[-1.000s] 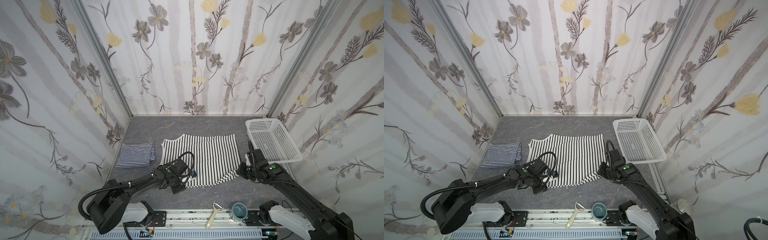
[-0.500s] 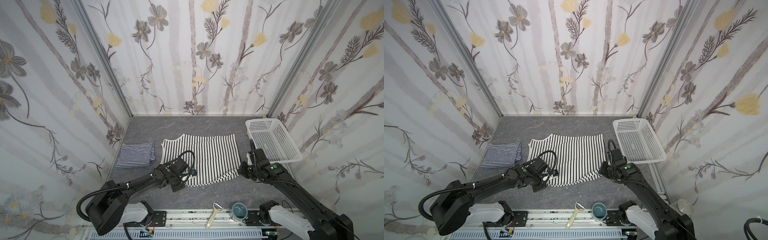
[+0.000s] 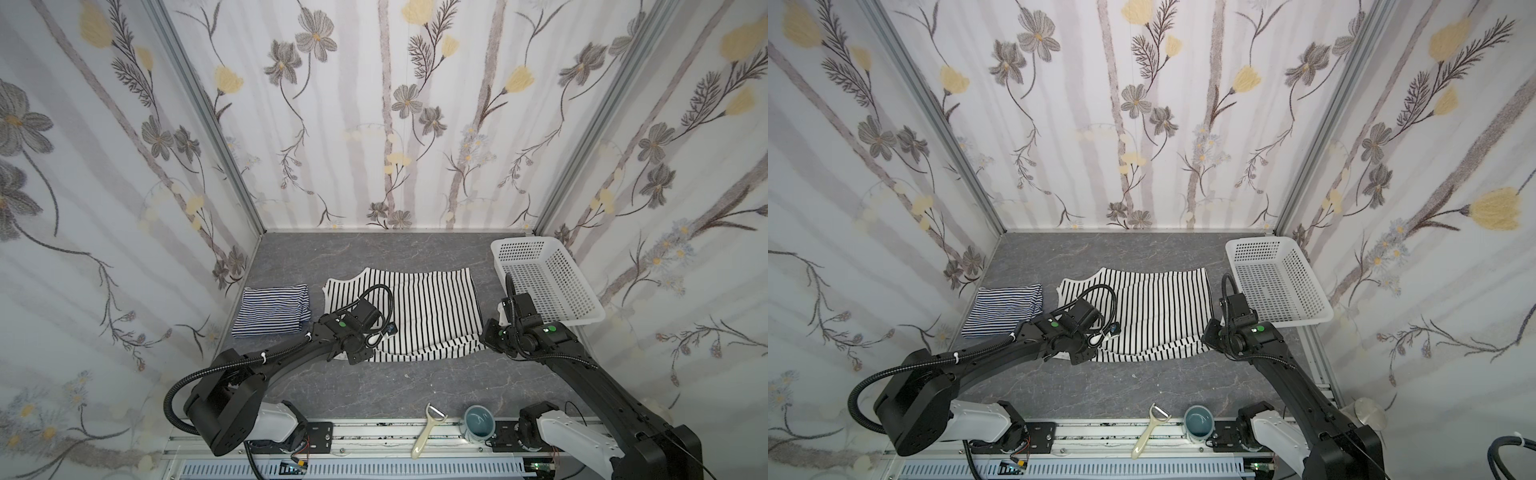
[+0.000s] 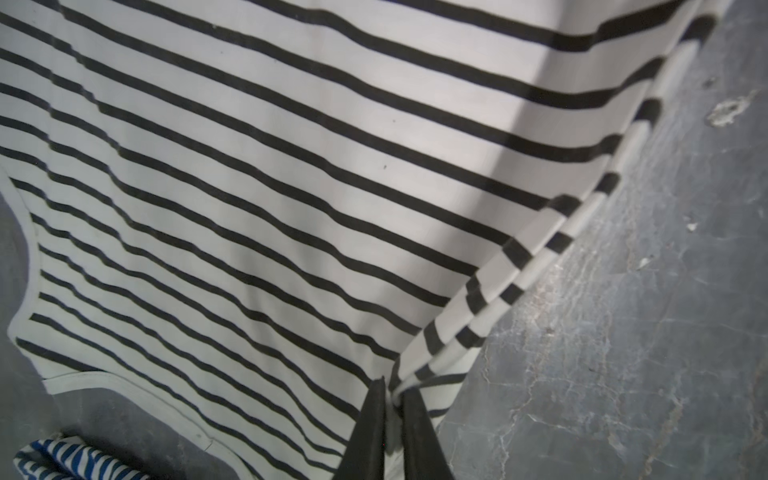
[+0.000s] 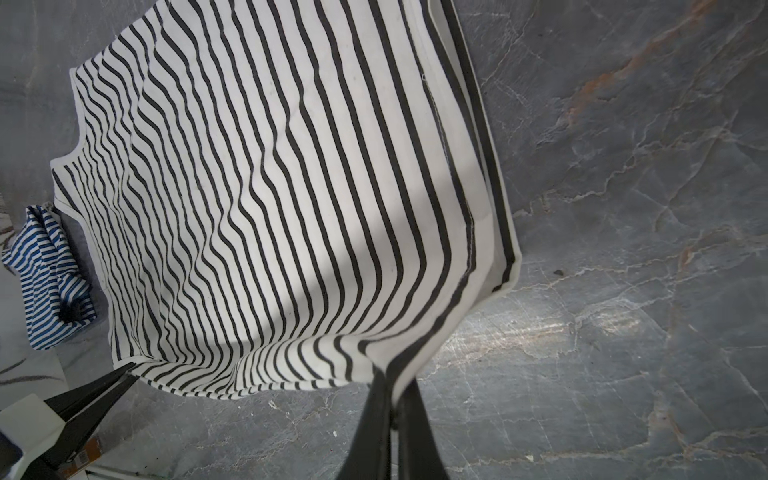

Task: Fold and stack the tank tops

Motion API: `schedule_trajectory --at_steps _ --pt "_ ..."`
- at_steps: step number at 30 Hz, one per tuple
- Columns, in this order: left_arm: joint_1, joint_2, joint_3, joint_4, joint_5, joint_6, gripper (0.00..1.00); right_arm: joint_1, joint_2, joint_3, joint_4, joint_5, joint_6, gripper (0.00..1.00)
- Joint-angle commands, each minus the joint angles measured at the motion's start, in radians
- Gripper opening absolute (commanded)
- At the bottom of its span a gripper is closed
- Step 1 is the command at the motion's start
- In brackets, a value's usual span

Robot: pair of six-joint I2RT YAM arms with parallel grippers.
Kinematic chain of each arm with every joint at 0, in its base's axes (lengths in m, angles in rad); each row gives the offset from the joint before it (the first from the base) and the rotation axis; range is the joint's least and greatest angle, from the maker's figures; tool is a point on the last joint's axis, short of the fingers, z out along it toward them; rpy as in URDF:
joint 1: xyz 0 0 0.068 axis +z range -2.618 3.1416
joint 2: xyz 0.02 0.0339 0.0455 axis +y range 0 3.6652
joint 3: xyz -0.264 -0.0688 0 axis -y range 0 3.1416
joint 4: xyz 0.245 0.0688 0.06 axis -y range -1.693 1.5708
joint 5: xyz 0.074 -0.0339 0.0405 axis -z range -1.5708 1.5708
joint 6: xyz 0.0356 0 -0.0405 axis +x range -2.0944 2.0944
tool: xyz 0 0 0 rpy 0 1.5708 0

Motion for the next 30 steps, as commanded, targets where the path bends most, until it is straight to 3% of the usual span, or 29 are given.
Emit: schedule_trajectory --at_steps 1,15,30 --pt "0.020 0.020 0.048 0.025 -0.030 0.034 0.12 -0.014 0.014 0.008 0.036 0.008 -0.023 0.00" --pt "0.058 0.204 0.199 0.087 -0.099 0.038 0.12 -0.100 0.126 0.043 0.098 -0.021 -0.092 0.00" --pt "0.078 0.303 0.242 0.104 -0.137 0.021 0.11 -0.151 0.343 0.112 0.233 -0.061 -0.127 0.00"
